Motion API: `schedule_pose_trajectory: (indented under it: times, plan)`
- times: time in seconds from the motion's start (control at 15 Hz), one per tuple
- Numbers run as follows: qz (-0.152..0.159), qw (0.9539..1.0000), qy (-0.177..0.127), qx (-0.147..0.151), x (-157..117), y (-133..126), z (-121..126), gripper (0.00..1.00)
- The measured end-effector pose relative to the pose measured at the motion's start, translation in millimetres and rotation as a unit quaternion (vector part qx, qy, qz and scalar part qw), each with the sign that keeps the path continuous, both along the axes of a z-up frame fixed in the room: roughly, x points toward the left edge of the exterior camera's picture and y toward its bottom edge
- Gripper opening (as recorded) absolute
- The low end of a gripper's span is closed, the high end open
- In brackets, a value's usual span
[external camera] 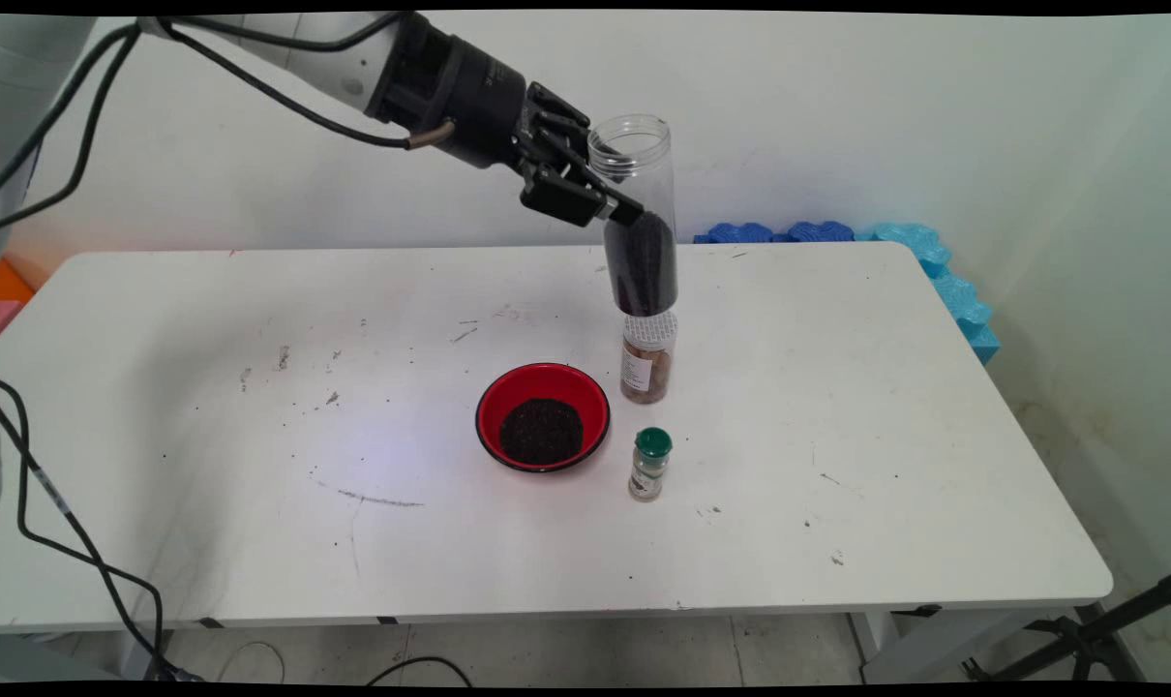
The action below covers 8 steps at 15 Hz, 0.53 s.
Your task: Place the picked object on the table
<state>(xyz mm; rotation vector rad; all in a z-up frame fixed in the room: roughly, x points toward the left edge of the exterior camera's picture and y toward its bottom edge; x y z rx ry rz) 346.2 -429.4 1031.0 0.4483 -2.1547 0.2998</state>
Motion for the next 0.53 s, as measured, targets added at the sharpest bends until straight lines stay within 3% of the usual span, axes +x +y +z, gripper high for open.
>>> schedule_pose_trajectory:
  times: [0.27,0.53]
  plan:
    - [0.011,0.9999,-0.011,-0.002,19.8,-4.2,-1.4,0.0]
    - [0.048,0.9986,-0.018,-0.006,55.7,-12.0,-11.9,0.0]
